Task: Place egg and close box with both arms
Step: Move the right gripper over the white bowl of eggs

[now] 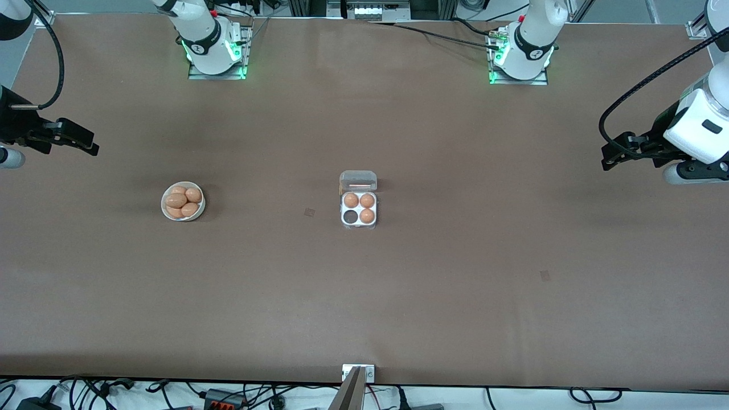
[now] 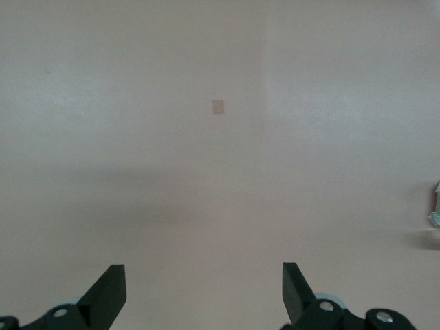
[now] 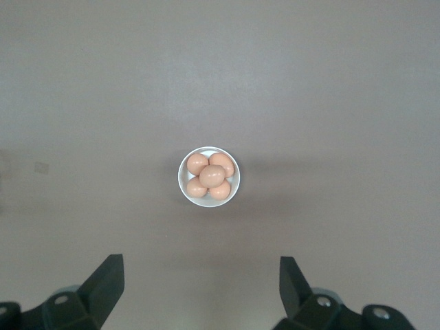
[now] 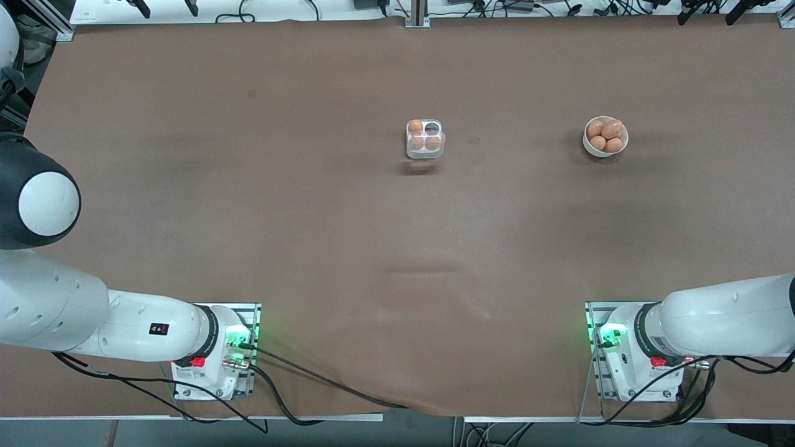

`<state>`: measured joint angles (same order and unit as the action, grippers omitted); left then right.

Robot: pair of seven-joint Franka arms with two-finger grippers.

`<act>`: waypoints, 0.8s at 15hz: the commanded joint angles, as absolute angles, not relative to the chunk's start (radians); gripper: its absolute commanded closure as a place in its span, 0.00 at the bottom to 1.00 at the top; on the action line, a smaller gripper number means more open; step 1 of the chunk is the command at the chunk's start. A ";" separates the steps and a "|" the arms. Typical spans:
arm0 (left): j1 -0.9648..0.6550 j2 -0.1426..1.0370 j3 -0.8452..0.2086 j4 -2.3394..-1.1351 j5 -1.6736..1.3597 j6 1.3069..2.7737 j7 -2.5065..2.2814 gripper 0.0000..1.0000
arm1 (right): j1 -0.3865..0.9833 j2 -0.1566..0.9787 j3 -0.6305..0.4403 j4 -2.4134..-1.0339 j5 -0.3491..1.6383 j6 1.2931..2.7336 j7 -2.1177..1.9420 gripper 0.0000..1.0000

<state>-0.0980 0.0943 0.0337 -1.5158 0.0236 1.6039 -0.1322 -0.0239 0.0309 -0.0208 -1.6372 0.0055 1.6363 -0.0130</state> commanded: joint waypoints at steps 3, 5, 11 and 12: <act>-0.098 0.083 0.031 -1.506 0.028 1.585 -0.129 0.00 | -0.032 -0.006 -0.009 -1.686 -0.008 1.657 -0.023 0.00; -0.098 0.083 0.031 -1.506 0.028 1.585 -0.129 0.00 | -0.032 -0.002 -0.009 -1.689 -0.008 1.658 -0.023 0.00; -0.098 0.083 0.031 -1.506 0.029 1.585 -0.129 0.00 | -0.026 0.103 -0.009 -1.733 -0.006 1.667 -0.008 0.00; -0.098 0.083 0.031 -1.506 0.029 1.585 -0.129 0.00 | -0.022 0.124 -0.009 -1.736 -0.005 1.667 -0.008 0.00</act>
<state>-0.0980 0.0943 0.0337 -1.5157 0.0236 1.6039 -0.1322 -0.0233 0.0852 -0.0194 -1.7249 0.0054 1.6512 -0.0125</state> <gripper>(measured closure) 0.000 0.000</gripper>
